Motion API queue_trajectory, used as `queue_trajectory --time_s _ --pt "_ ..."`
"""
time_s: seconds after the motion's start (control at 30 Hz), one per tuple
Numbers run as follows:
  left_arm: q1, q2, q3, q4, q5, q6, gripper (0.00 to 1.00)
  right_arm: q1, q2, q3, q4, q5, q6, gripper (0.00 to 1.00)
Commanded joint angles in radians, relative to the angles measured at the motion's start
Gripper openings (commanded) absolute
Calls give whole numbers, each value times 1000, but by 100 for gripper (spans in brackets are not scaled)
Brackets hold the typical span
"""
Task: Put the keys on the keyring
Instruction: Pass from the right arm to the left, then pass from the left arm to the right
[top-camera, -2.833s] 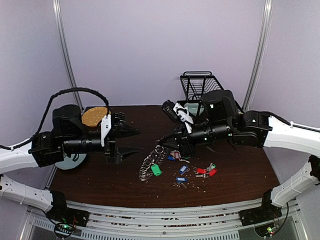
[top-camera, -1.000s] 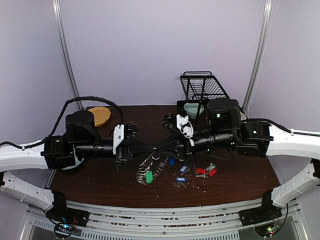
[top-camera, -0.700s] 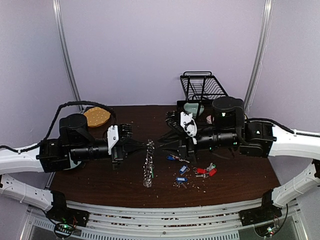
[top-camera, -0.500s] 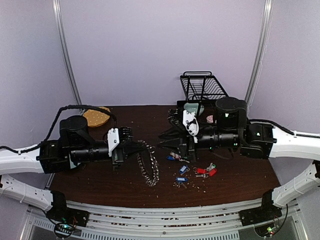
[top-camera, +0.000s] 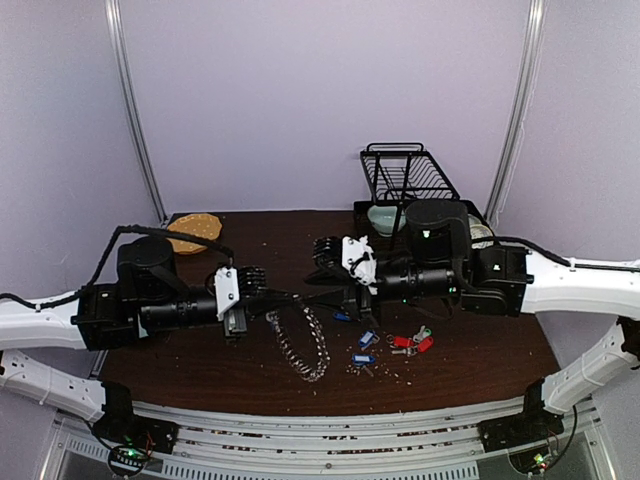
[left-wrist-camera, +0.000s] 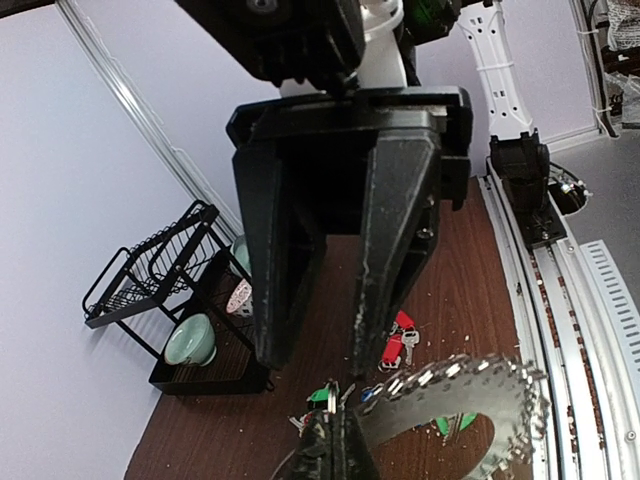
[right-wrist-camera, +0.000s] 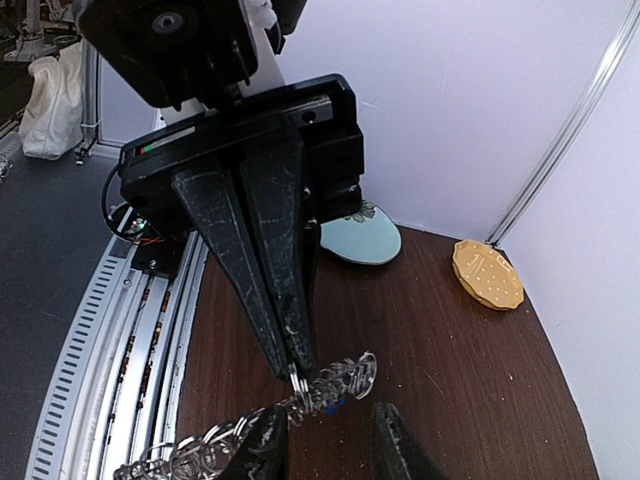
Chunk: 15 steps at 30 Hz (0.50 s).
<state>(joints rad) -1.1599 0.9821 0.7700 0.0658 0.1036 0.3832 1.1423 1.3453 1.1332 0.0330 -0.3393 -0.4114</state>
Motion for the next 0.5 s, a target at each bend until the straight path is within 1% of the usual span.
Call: queue_trajectory --time_s 0.0,0.1,0.33,0.47 --pt "-4 -25 -9 120 -29 -7 0 1 5 30 -23 5 -12 30" --pt "-7 -22 -10 120 -24 -9 0 2 2 27 -2 -5 -2 26" --pt "-7 -11 5 111 -17 -16 0 3 22 30 25 -17 -19 27" --pt "-6 -7 9 99 -2 -19 0 4 34 38 30 -17 -25 25"
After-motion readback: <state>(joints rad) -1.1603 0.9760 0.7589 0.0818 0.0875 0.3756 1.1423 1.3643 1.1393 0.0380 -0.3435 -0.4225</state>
